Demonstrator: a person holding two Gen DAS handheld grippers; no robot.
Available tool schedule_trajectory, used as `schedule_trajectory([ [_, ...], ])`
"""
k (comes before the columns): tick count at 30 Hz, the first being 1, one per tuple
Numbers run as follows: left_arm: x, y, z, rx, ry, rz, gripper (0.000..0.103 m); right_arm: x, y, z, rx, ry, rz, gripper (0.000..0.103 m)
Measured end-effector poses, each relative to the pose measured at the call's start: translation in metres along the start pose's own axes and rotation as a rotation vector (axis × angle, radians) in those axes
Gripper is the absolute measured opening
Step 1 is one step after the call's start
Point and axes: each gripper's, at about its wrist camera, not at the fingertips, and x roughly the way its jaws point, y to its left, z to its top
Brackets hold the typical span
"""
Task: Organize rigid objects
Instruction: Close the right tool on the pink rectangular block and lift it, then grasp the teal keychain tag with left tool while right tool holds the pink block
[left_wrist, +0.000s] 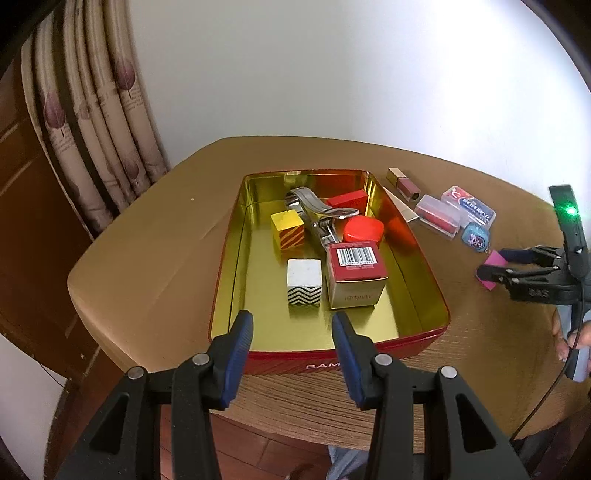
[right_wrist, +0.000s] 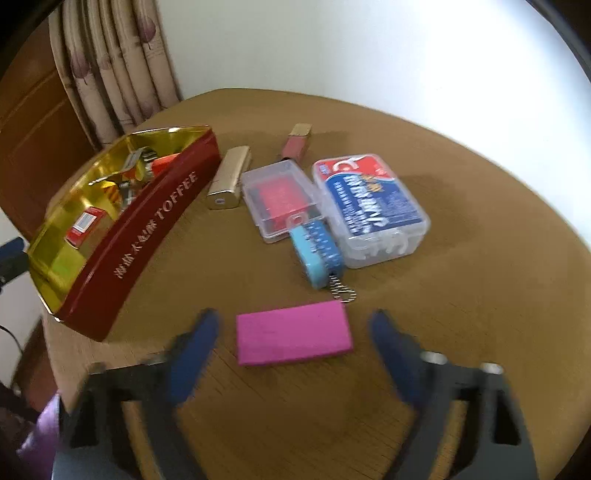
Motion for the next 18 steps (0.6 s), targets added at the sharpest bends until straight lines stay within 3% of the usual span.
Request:
schedule_trajectory([
  [4,-0.008,-0.006,0.005,0.014,-0.009,-0.025,0.045,-0.007,0.004,-0.009,-0.032,-0.015,-0.021,0.058],
  [7,-0.015,-0.018,0.017,0.029,-0.011,-0.085,0.045,-0.028,-0.005,-0.024,-0.01,-0.058,-0.062,0.058],
  [10,-0.021,-0.04,0.041,0.04,0.003,-0.212,0.045,-0.048,-0.031,-0.044,0.038,-0.09,-0.16,0.058],
  [15,-0.001,-0.096,0.084,-0.001,0.129,-0.439,0.05,-0.064,-0.095,-0.085,0.218,-0.086,-0.209,0.059],
  [18,0.027,-0.128,0.104,-0.033,0.237,-0.522,0.05,-0.076,-0.104,-0.093,0.241,-0.132,-0.195,0.059],
])
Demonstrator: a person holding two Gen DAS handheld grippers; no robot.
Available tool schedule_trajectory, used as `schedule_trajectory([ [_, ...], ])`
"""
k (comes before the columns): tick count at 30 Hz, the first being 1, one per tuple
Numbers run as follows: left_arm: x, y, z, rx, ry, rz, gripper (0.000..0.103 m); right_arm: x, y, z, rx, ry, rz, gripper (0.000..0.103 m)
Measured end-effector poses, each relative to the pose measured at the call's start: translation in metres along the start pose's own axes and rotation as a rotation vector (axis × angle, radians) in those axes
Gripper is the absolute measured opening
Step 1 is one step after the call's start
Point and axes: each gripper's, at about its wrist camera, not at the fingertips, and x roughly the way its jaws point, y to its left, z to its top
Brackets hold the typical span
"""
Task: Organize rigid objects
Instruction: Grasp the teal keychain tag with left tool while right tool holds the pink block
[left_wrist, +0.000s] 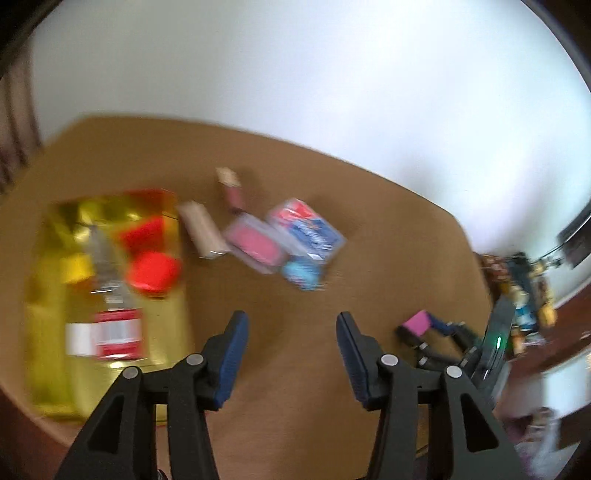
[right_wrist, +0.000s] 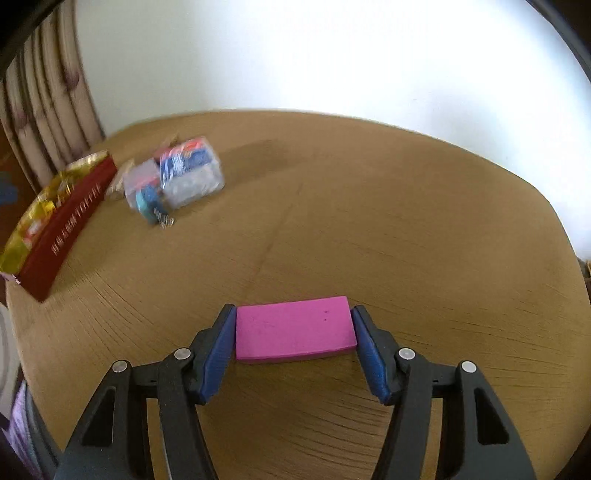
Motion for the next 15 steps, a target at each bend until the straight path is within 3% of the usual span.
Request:
schedule_trajectory([
  [5,0.069,-0.014,0.035,-0.087,0.164,-0.074,0.05,-0.004,-0.001,-0.001,0.003,-0.031,0.042,0.059],
  [10,0.109,-0.017,0.046,-0.135,0.245,-0.013,0.051,-0.01,-0.013,0.001,0.068,-0.063,0.129,0.059],
  [15,0.13,-0.013,0.05,-0.169,0.272,0.03,0.051,-0.01,-0.026,0.004,0.134,-0.078,0.206,0.059],
])
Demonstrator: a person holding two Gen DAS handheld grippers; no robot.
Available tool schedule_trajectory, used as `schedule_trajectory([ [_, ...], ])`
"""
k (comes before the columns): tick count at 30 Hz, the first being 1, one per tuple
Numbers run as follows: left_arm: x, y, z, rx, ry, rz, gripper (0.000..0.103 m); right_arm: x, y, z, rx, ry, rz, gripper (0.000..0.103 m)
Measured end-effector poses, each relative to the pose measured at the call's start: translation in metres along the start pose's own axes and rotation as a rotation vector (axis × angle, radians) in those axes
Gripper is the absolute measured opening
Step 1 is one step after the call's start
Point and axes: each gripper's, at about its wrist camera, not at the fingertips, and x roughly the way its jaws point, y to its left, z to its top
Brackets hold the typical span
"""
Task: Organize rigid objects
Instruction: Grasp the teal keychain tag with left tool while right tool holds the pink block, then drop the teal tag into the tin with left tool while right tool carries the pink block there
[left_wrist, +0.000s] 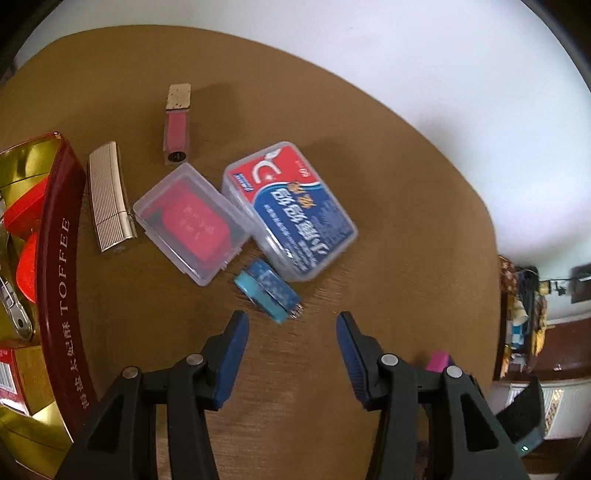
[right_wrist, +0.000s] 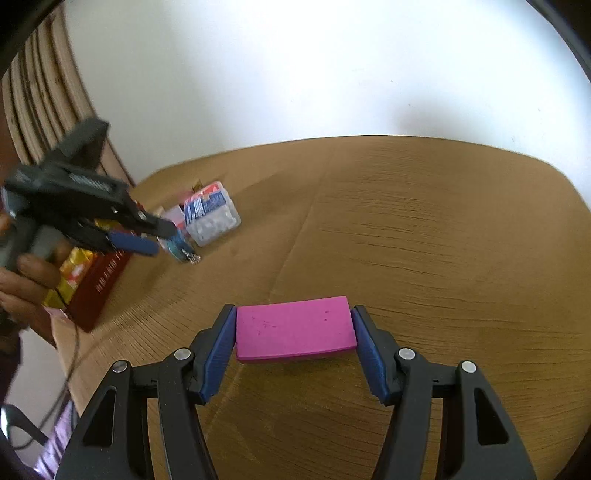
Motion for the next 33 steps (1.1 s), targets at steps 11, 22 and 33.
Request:
schedule_trajectory([
  [11,0.016,0.015,0.005,-0.052,-0.011,0.062,0.05,-0.001,0.003,-0.001,0.0,-0.004,0.013,0.059],
  [22,0.011,0.02,-0.001,-0.033,-0.075,0.076,0.026,-0.001,0.001,-0.001,0.01,0.01,0.0,0.059],
  [33,-0.082,0.037,-0.035,0.014,-0.189,0.027,0.024,0.003,0.003,-0.003,0.0,0.027,-0.016,0.059],
])
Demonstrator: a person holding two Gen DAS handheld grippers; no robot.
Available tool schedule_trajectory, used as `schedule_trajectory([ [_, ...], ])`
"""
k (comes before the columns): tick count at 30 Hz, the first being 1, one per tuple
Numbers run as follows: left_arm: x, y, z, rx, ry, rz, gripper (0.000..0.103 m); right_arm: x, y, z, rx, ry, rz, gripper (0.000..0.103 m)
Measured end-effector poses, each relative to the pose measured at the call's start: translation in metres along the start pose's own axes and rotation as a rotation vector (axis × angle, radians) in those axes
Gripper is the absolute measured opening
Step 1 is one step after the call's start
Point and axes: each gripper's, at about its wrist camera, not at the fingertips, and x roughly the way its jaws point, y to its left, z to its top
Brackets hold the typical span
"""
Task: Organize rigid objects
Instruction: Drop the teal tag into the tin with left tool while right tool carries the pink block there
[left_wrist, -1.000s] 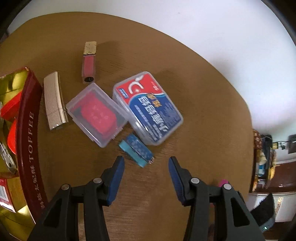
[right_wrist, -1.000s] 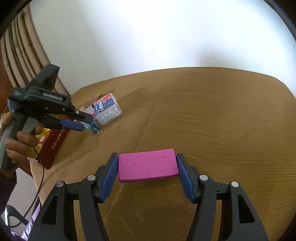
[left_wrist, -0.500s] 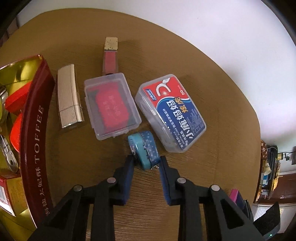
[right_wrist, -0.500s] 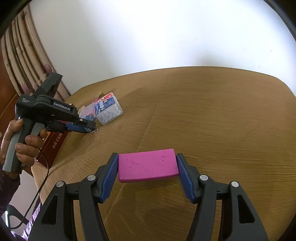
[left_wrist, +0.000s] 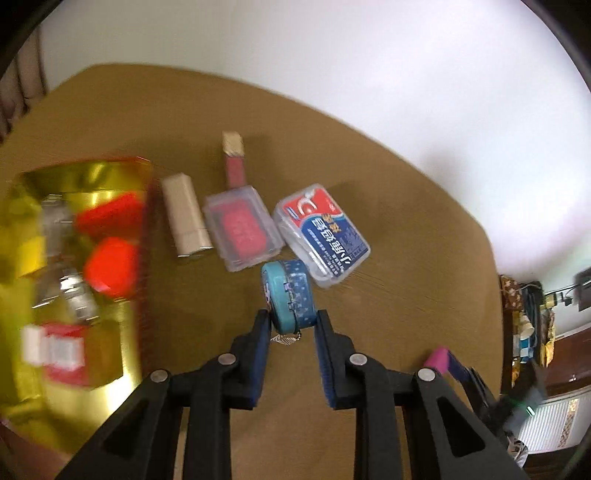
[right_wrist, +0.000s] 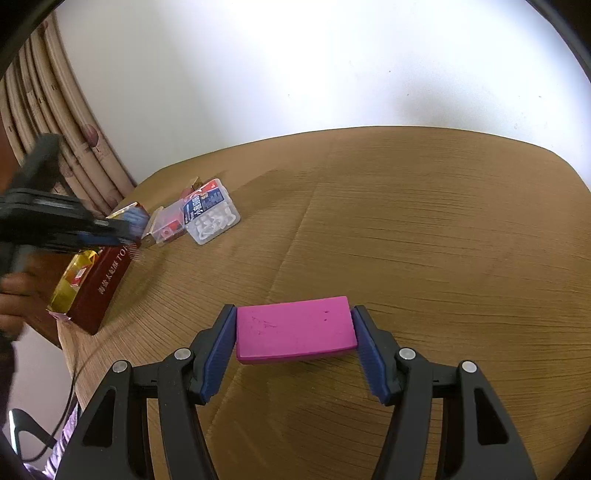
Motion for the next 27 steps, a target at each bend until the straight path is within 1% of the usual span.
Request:
schedule_trajectory([
  [1,-0.022,0.01,-0.002,-0.001,-0.02,0.003,0.024,0.0,0.001,0.0,-0.004,0.001,-0.003,0.059],
  [3,-0.047,0.023,-0.003,-0.006,-0.047,0.03,0.024,0.001,0.003,0.0,-0.012,0.004,-0.012,0.059],
  [4,-0.064,0.037,-0.002,-0.014,-0.062,0.064,0.024,0.002,0.004,0.0,-0.017,0.006,-0.015,0.059],
  [6,-0.082,0.062,-0.001,-0.024,-0.064,0.103,0.024,0.003,0.005,0.0,-0.024,0.01,-0.022,0.059],
  [8,-0.093,0.093,0.003,-0.051,-0.06,0.182,0.024,0.004,0.006,0.0,-0.028,0.016,-0.03,0.059],
  [11,-0.086,0.137,0.014,-0.075,-0.03,0.282,0.024,0.006,0.007,0.0,-0.032,0.022,-0.044,0.059],
  [13,-0.073,0.155,0.017,-0.082,0.009,0.308,0.024,0.007,0.008,-0.001,-0.036,0.031,-0.052,0.059],
  [17,-0.046,0.169,0.016,-0.076,0.056,0.37,0.025,0.011,0.01,-0.001,-0.045,0.047,-0.068,0.059],
  [20,-0.036,0.175,0.013,-0.075,0.071,0.388,0.025,0.014,0.011,0.0,-0.055,0.059,-0.077,0.059],
  [23,-0.033,0.18,0.013,-0.083,0.085,0.361,0.025,0.016,0.014,0.0,-0.068,0.067,-0.083,0.059],
  [25,-0.035,0.18,0.01,-0.074,0.079,0.367,0.026,0.017,0.015,-0.001,-0.077,0.071,-0.088,0.059],
  [27,-0.044,0.177,0.007,-0.063,0.05,0.379,0.028,0.018,0.016,-0.001,-0.084,0.073,-0.091,0.059],
])
